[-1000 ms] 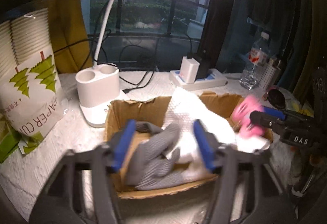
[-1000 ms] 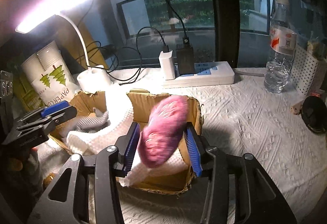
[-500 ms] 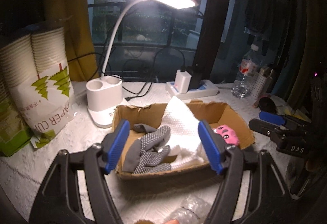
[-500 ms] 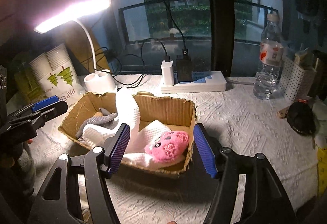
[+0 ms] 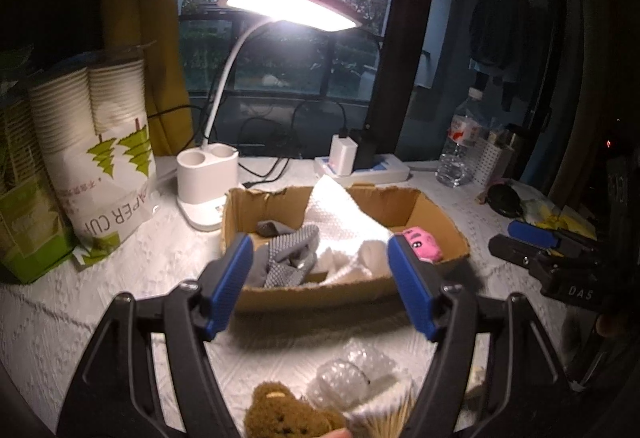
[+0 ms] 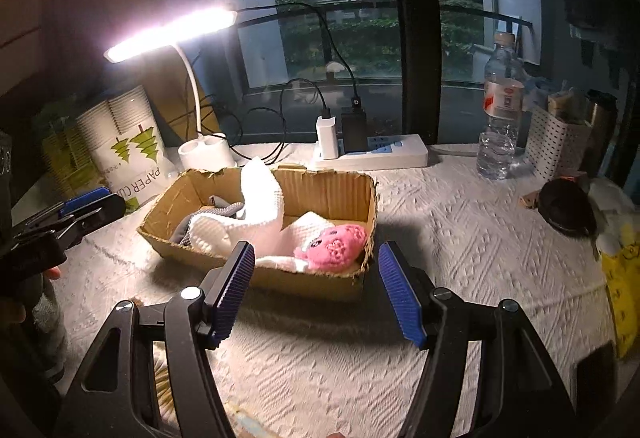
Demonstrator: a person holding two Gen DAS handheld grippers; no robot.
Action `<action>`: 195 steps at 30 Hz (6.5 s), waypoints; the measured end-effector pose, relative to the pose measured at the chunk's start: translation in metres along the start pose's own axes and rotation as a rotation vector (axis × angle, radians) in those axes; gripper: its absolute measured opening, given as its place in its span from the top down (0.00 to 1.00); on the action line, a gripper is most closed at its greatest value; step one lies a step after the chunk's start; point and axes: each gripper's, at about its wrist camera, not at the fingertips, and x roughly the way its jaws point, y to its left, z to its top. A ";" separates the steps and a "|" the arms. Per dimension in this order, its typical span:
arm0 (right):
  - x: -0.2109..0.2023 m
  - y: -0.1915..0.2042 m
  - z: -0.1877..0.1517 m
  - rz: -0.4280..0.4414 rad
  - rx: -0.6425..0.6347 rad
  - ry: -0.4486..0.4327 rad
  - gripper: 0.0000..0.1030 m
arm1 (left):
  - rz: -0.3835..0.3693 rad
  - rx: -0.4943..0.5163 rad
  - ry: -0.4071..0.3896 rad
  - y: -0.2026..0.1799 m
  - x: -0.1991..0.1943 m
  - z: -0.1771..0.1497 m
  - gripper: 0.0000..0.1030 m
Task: Organize soft objects
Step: 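Withdraw both grippers from the box, then reach the right gripper to the green-and-white tissue pack and close on it, then carry the tissue pack into the box with the right gripper while the left carries the cotton swab bag there, then open both grippers and withdraw them from the box, then grasp the bubble-wrap bundle with the right gripper while the left grasps the brown bear sponge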
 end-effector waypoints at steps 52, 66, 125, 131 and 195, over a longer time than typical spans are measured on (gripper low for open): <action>-0.022 0.003 -0.105 0.182 -0.039 0.111 0.69 | 0.066 0.104 0.277 -0.081 0.015 -0.121 0.23; -0.020 -0.010 -0.107 0.159 -0.012 0.146 0.69 | 0.009 0.236 0.323 -0.111 0.022 -0.129 0.45; 0.020 0.019 0.022 0.070 -0.020 0.003 0.74 | -0.031 0.039 0.032 0.015 0.013 0.011 0.57; 0.036 0.019 0.028 0.071 0.002 -0.010 0.74 | -0.032 0.009 0.004 0.024 0.031 0.018 0.57; 0.028 0.096 -0.025 0.099 -0.077 0.042 0.38 | 0.015 -0.055 0.010 0.056 -0.022 -0.048 0.24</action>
